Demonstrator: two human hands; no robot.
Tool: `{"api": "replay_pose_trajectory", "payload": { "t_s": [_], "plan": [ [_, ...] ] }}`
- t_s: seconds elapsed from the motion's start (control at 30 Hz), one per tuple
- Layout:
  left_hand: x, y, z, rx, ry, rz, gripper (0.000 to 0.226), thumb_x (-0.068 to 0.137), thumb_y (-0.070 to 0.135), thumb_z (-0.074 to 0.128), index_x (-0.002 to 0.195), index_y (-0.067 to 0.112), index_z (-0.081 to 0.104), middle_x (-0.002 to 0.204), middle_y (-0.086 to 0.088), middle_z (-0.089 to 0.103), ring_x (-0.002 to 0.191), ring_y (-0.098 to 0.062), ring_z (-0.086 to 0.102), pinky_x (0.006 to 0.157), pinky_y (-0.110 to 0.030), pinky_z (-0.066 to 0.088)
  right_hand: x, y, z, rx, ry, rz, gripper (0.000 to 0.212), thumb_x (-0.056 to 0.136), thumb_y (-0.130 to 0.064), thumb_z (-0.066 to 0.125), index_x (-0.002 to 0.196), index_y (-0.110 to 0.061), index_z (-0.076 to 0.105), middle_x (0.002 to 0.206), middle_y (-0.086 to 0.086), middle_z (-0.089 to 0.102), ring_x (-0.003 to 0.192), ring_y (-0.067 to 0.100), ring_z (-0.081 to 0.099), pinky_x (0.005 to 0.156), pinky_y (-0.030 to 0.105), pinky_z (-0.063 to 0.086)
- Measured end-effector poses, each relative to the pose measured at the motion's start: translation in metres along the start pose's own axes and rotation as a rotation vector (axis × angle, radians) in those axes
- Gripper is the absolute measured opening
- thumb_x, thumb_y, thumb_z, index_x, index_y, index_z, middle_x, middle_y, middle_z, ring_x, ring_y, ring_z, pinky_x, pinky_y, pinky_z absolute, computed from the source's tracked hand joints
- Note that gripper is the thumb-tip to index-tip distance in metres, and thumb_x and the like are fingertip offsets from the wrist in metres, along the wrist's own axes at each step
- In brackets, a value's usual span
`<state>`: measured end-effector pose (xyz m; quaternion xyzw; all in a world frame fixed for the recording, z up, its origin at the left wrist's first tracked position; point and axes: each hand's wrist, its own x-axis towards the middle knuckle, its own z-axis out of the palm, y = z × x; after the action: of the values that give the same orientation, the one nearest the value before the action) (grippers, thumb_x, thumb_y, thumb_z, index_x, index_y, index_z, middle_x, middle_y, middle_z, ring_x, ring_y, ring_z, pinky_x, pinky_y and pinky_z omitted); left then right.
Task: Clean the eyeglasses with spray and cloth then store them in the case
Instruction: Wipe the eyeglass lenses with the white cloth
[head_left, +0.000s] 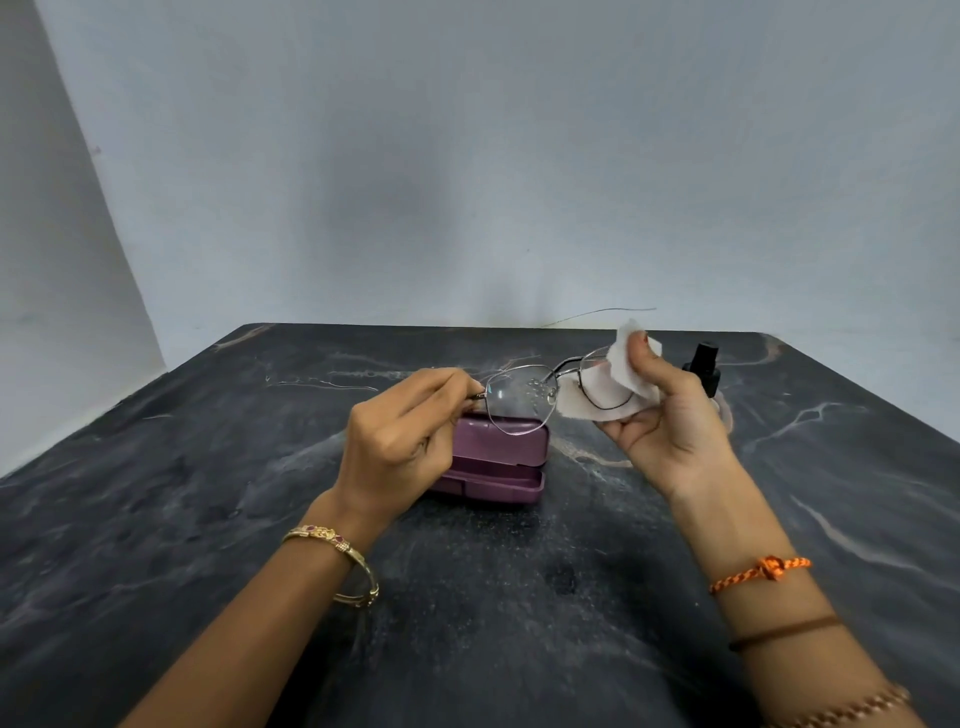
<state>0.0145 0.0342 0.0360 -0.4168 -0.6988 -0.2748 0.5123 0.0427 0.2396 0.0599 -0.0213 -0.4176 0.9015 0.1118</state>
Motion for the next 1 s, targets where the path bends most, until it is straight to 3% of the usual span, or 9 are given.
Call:
{"api": "replay_pose_trajectory", "payload": {
  "t_s": [0.13, 0.3, 0.43, 0.6, 0.73, 0.87, 1.0],
  "plan": [
    [-0.002, 0.001, 0.0, 0.001, -0.029, 0.017, 0.022, 0.061, -0.026, 0.067, 0.078, -0.011, 0.068, 0.073, -0.015, 0.069, 0.077, -0.013, 0.059, 0.076, -0.011, 0.051, -0.001, 0.007, 0.005, 0.069, 0.002, 0.019, 0.014, 0.084, -0.025, 0.058, 0.079, -0.012, 0.059, 0.056, -0.003, 0.071, 0.055, 0.009, 0.069, 0.058, 0.029, 0.058],
    [-0.004, 0.005, 0.004, -0.024, -0.015, 0.043, 0.019, 0.063, -0.022, 0.068, 0.078, -0.01, 0.068, 0.073, -0.014, 0.069, 0.076, -0.012, 0.06, 0.074, -0.012, 0.051, -0.002, 0.012, 0.005, -0.022, -0.054, 0.032, 0.023, 0.058, -0.013, 0.065, 0.081, -0.009, 0.061, 0.056, -0.001, 0.071, 0.055, 0.008, 0.069, 0.053, 0.022, 0.058],
    [-0.002, 0.0, -0.001, 0.012, -0.016, 0.046, 0.023, 0.061, -0.024, 0.069, 0.079, -0.01, 0.069, 0.075, -0.014, 0.07, 0.077, -0.013, 0.06, 0.073, -0.017, 0.053, 0.001, 0.007, -0.001, -0.136, -0.107, 0.057, 0.023, 0.059, -0.005, 0.062, 0.082, -0.005, 0.062, 0.06, 0.001, 0.073, 0.059, 0.009, 0.07, 0.05, 0.018, 0.055],
    [0.002, -0.012, -0.011, 0.05, 0.029, 0.034, 0.018, 0.066, -0.022, 0.067, 0.08, -0.01, 0.068, 0.076, -0.017, 0.07, 0.076, -0.014, 0.061, 0.067, -0.024, 0.055, 0.001, -0.001, -0.004, -0.29, -0.17, 0.034, 0.012, 0.059, -0.009, 0.063, 0.067, -0.008, 0.072, 0.063, 0.002, 0.074, 0.06, 0.009, 0.07, 0.05, 0.019, 0.055],
    [0.001, -0.01, -0.009, 0.041, 0.014, 0.063, 0.017, 0.066, -0.021, 0.067, 0.078, -0.009, 0.069, 0.074, -0.014, 0.07, 0.075, -0.013, 0.061, 0.065, -0.024, 0.054, 0.0, -0.002, -0.003, -0.225, -0.084, 0.028, 0.023, 0.058, -0.016, 0.065, 0.078, -0.006, 0.062, 0.059, 0.001, 0.073, 0.057, 0.009, 0.07, 0.053, 0.022, 0.058],
    [0.001, -0.009, -0.008, 0.015, 0.001, 0.073, 0.024, 0.061, -0.028, 0.065, 0.076, -0.008, 0.068, 0.074, -0.013, 0.069, 0.076, -0.012, 0.06, 0.067, -0.021, 0.054, 0.0, 0.0, -0.001, 0.014, -0.015, 0.043, 0.012, 0.068, -0.012, 0.065, 0.078, -0.009, 0.061, 0.058, -0.001, 0.072, 0.058, 0.01, 0.07, 0.058, 0.026, 0.059],
    [-0.001, -0.007, -0.009, -0.01, -0.066, 0.145, 0.031, 0.061, -0.026, 0.064, 0.085, -0.005, 0.066, 0.076, -0.014, 0.07, 0.07, -0.021, 0.066, 0.053, -0.03, 0.057, -0.001, 0.008, 0.006, 0.056, -0.008, 0.064, 0.01, 0.08, -0.019, 0.062, 0.082, -0.01, 0.06, 0.061, 0.001, 0.073, 0.061, 0.012, 0.071, 0.059, 0.029, 0.06]
  ]
}}
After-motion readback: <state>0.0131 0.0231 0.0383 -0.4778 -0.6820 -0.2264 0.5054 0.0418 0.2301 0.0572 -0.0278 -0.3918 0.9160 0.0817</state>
